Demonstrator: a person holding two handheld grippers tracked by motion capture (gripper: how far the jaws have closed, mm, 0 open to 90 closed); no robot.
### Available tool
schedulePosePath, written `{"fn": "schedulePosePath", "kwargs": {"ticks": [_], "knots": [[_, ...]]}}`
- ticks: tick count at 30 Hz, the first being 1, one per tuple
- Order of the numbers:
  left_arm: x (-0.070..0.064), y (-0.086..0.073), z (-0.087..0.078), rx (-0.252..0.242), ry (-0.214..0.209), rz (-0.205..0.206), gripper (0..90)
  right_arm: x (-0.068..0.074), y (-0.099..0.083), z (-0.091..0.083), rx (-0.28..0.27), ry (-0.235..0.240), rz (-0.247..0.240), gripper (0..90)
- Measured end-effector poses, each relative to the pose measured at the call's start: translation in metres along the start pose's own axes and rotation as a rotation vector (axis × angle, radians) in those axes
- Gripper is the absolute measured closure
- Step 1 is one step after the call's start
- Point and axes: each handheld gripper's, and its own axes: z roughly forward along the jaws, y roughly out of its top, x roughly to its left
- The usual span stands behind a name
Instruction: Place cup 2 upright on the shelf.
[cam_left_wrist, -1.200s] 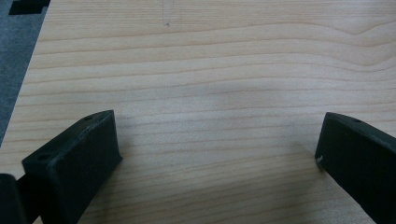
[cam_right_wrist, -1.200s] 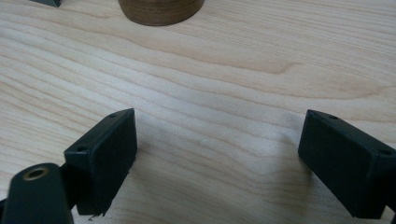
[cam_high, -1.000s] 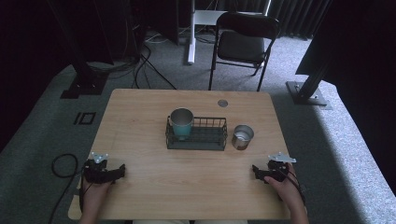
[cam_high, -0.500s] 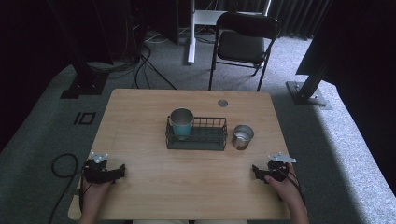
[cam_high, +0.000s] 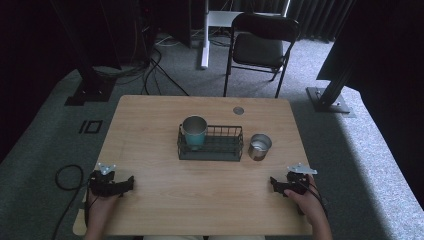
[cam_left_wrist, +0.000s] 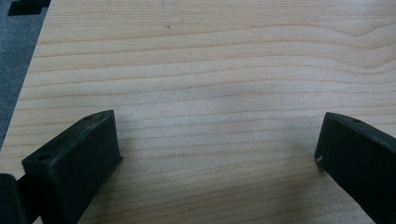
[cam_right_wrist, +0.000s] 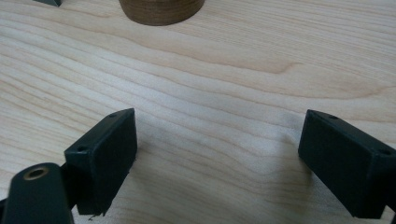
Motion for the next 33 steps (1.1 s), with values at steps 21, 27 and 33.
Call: {"fn": "schedulePosePath", "kwargs": {"ticks": [21,27,33], "knots": [[0.000,0.000,0.000,0.000,0.000,0.001,0.4,0.000,0.007,-0.002,-0.023,0.033,-0.010,11.3],[0.000,0.000,0.000,0.000,0.000,0.001,0.4,0.003,0.012,-0.002,-0.034,0.049,-0.004,11.3],[0.000,0.000,0.000,0.000,0.000,0.001,0.4,0.005,0.017,-0.003,-0.046,0.056,-0.012,11.4]]}}
